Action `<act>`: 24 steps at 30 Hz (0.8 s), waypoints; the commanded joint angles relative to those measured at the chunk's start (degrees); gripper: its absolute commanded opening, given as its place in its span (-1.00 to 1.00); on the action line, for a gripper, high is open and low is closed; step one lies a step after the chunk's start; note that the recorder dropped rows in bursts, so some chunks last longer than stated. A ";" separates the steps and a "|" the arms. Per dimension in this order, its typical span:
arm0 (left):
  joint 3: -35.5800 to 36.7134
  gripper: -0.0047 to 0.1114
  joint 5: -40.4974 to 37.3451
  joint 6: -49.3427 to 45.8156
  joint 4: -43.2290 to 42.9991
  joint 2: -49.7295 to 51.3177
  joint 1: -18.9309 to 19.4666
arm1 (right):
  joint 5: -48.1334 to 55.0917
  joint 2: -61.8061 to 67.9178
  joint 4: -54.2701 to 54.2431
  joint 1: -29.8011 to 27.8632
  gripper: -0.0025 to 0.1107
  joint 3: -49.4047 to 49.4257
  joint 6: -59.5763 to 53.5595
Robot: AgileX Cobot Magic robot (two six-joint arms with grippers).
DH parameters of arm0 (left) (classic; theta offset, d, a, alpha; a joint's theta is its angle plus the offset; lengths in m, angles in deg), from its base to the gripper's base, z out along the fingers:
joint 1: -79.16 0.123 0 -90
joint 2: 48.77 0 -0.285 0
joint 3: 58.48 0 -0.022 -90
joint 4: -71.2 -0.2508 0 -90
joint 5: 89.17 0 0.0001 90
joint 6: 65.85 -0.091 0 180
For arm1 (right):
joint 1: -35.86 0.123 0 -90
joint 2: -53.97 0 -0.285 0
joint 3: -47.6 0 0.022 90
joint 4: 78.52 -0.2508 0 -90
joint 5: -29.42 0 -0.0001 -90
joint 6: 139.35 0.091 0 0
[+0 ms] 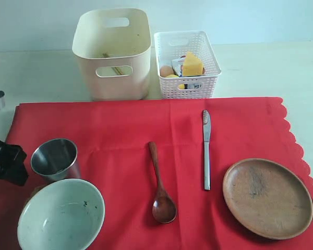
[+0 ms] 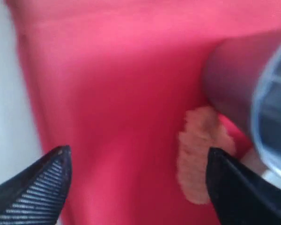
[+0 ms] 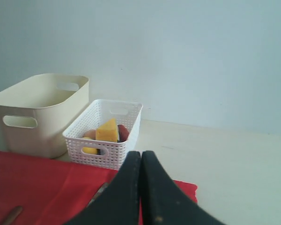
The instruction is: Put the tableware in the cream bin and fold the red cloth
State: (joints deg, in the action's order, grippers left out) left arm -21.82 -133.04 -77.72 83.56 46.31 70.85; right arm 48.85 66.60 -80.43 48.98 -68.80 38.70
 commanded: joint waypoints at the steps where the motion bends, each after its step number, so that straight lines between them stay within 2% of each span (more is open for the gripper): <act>1: 1.79 0.38 0.92 -10.34 9.76 0.77 -0.28 | -0.67 -1.46 -0.14 -2.20 -0.96 0.31 -0.40; 4: 2.83 0.32 1.93 -10.87 9.11 1.42 -0.28 | -0.67 -1.94 -0.14 -2.48 -0.96 0.31 -0.40; 9: 4.50 0.07 5.68 -10.87 9.14 2.42 -0.28 | -0.67 -2.17 -0.14 -2.48 -0.96 0.31 -0.40; 13: 5.11 0.11 5.97 -11.22 9.86 3.99 -0.28 | -0.67 -2.17 -0.14 -2.48 -0.96 0.31 -0.40; 18: 5.18 0.25 4.54 -16.85 15.46 4.66 -0.28 | -0.67 -2.17 -0.14 -2.48 -0.96 0.31 -0.40; 24: 5.18 0.24 2.55 -20.34 19.08 4.66 -0.28 | -0.67 -2.17 -0.14 -2.48 -0.96 0.31 -0.40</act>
State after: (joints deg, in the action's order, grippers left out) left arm -16.95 -129.48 -95.92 100.27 50.84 70.85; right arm 48.85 64.74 -80.43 46.86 -68.80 38.70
